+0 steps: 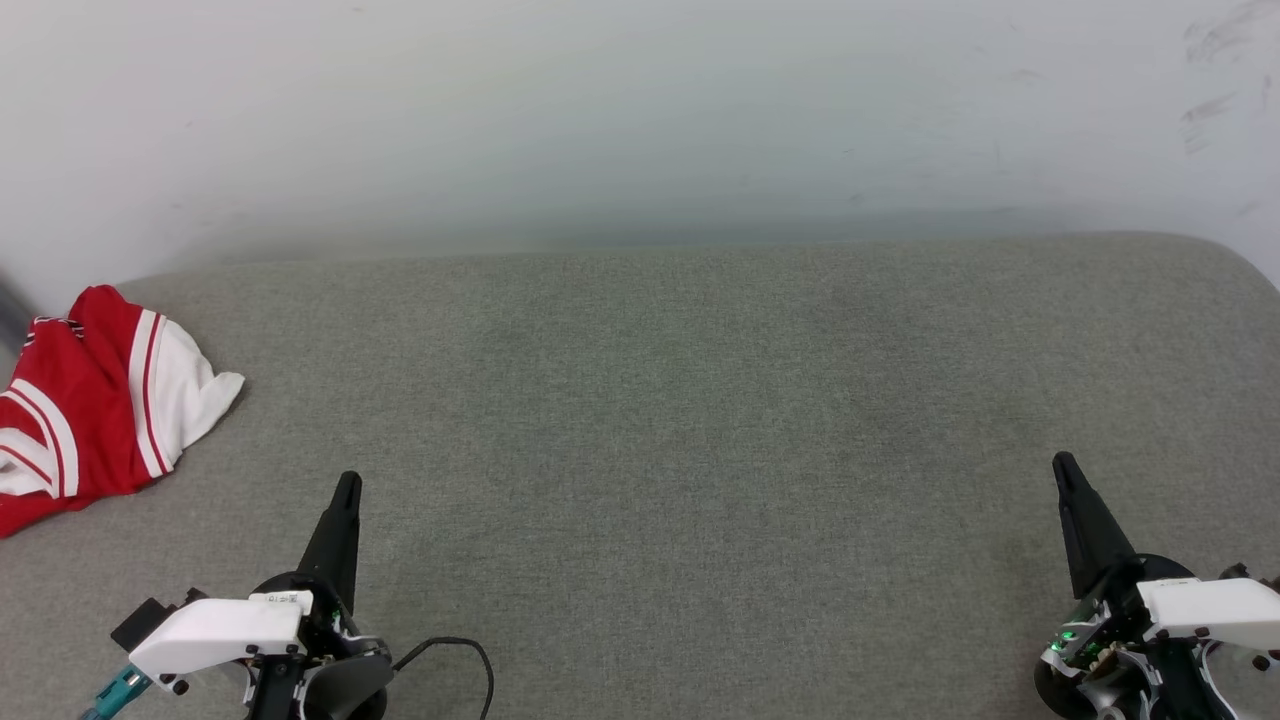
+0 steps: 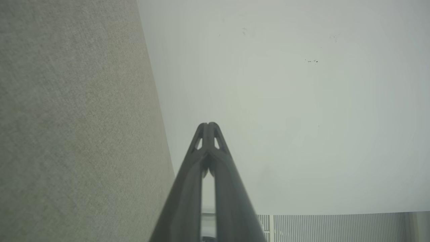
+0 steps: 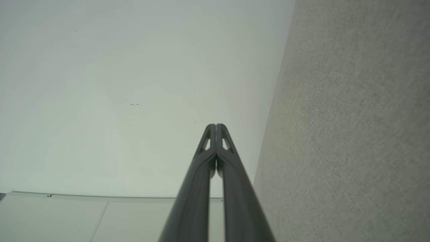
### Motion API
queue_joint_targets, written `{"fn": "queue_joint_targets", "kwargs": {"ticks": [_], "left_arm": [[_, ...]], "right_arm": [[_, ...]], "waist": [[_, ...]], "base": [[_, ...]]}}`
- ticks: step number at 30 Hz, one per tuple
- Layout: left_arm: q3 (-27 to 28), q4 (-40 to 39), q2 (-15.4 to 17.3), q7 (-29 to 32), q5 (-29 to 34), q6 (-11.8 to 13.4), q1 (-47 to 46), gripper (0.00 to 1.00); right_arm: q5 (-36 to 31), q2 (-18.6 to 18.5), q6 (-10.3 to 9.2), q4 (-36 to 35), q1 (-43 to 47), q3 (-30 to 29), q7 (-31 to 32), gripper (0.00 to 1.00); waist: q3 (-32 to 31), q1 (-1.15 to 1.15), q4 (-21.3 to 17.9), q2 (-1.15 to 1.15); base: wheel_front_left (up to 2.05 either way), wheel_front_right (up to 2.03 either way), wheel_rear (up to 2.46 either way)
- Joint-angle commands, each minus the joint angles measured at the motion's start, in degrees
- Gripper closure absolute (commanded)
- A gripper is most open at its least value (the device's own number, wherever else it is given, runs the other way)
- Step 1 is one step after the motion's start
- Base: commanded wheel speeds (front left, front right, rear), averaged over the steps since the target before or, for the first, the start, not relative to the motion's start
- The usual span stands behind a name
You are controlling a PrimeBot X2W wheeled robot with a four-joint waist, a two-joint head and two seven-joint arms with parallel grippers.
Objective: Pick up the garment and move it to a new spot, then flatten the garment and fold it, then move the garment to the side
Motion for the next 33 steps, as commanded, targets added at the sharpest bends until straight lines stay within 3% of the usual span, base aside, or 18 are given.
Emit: {"fn": "queue_joint_targets", "kwargs": {"ticks": [1,33], "left_arm": [[0.1,0.0,-0.1,0.1,0.1,-0.2,-0.3,1.0],[0.1,0.0,-0.1,0.1,0.1,-0.2,-0.3,1.0]], "right_arm": [[0.2,0.2,-0.02,0.0,-0.6,0.0,0.0,1.0],[0.2,0.2,-0.02,0.0,-0.6,0.0,0.0,1.0]], "waist": [[0.0,0.0,0.0,0.0],[0.0,0.0,0.0,0.0]], "base": [[0.0,0.0,0.0],[0.0,0.0,0.0]]}}
